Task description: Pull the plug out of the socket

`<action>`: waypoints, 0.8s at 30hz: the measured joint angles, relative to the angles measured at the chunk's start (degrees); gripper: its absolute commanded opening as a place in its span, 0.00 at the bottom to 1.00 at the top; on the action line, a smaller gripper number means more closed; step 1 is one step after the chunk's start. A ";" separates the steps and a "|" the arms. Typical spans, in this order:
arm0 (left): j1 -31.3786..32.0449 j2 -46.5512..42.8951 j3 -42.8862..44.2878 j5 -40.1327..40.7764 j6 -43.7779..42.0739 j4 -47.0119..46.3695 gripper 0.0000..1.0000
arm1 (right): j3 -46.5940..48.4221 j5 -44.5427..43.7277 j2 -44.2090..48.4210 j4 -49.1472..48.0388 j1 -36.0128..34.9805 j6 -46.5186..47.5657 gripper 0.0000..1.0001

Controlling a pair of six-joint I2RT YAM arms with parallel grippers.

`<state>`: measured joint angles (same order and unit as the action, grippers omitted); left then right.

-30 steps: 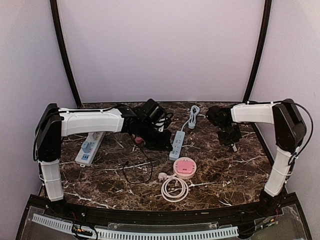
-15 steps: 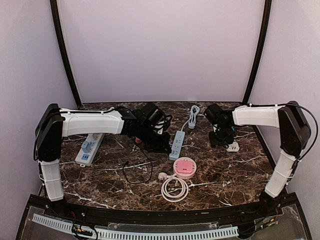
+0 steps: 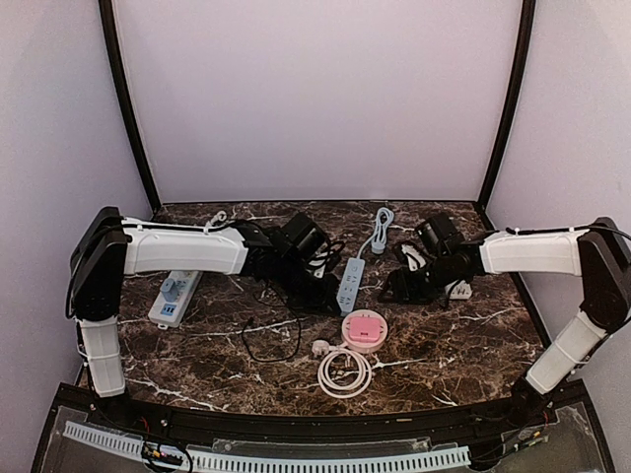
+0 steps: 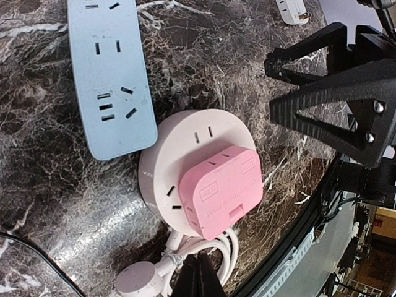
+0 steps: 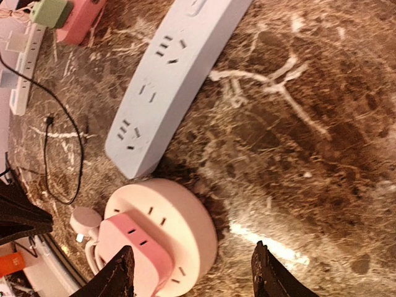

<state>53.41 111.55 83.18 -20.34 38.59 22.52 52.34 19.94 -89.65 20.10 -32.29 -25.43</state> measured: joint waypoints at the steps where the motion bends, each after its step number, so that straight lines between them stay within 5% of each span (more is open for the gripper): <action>1: 0.15 0.00 0.00 -0.11 0.00 -0.07 0.01 | -0.26 0.50 0.15 -0.26 -0.33 -0.22 0.60; 24: 1.27 5.14 -1.60 -4.35 1.75 -3.10 0.00 | -7.54 12.11 1.20 -11.98 -4.48 -8.59 0.61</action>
<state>54.68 116.68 81.58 -24.69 40.34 19.42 44.80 32.05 -88.44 8.12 -36.77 -34.02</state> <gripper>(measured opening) 0.004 0.610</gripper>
